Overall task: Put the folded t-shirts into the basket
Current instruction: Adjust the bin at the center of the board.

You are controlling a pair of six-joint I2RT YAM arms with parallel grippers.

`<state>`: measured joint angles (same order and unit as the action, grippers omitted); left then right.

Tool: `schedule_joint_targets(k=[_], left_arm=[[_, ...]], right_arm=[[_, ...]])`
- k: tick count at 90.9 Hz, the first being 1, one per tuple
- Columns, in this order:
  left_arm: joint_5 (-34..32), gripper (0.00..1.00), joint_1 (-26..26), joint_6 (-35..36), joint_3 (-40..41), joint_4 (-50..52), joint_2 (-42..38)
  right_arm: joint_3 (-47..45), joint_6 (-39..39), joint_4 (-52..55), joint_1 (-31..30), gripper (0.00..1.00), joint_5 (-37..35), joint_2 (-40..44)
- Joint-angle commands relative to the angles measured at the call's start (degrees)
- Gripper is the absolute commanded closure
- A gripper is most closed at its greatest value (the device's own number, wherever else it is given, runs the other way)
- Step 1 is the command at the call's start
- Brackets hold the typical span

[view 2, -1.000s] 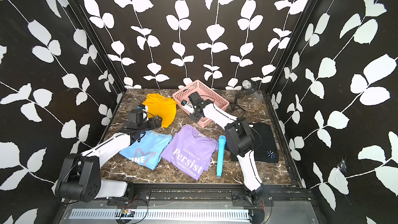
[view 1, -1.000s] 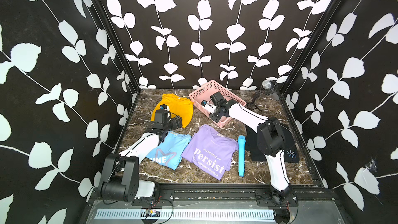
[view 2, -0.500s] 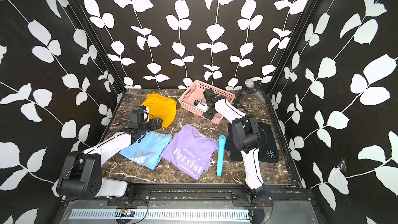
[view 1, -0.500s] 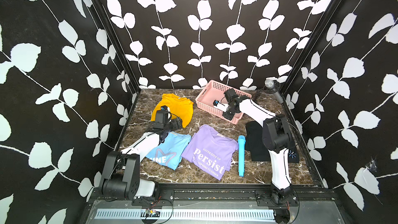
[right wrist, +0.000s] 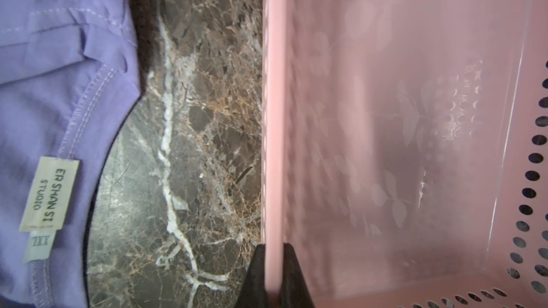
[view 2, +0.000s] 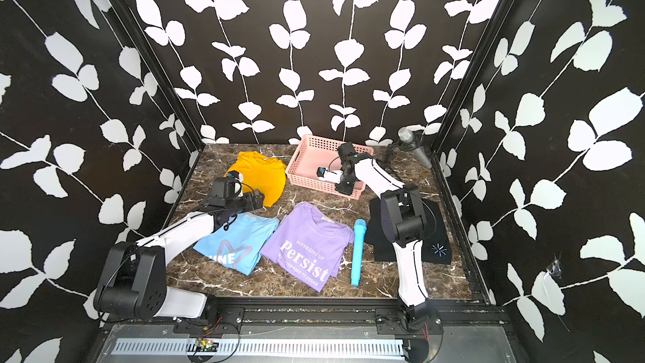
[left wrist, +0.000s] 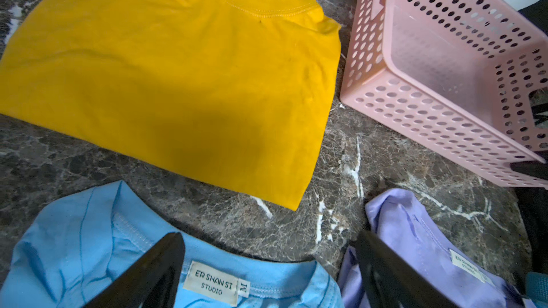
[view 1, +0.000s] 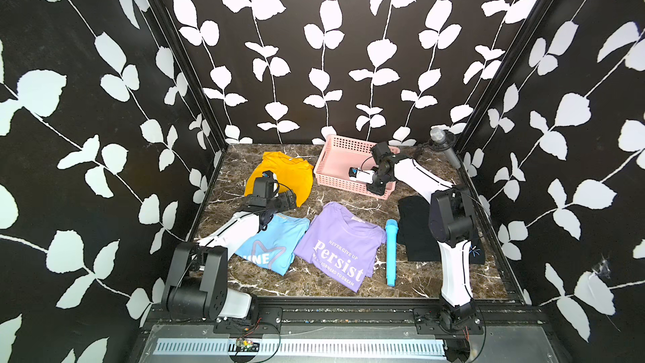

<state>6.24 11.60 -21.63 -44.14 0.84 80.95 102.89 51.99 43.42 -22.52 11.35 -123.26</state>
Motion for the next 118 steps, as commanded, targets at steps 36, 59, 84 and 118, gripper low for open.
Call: schedule_joint_targets(k=[36,59,84,118], left_arm=[[-6.36,0.08,11.93,6.00,-4.11,10.78,-0.91],[-1.78,0.12,17.46,6.16,-3.74,10.91,1.26],[2.23,0.14,18.17,8.15,-6.91,11.94,5.42],[2.43,0.14,18.54,9.12,-8.98,13.97,7.82]], right_arm=[[-5.62,-8.31,-2.33,-0.24,0.29,2.73,11.49],[-22.66,-36.10,-11.95,-2.46,0.29,4.22,26.15],[-37.11,-66.45,-9.97,-11.63,0.28,-3.27,31.15],[-44.54,-80.87,-6.78,-17.50,0.27,-10.36,34.75]])
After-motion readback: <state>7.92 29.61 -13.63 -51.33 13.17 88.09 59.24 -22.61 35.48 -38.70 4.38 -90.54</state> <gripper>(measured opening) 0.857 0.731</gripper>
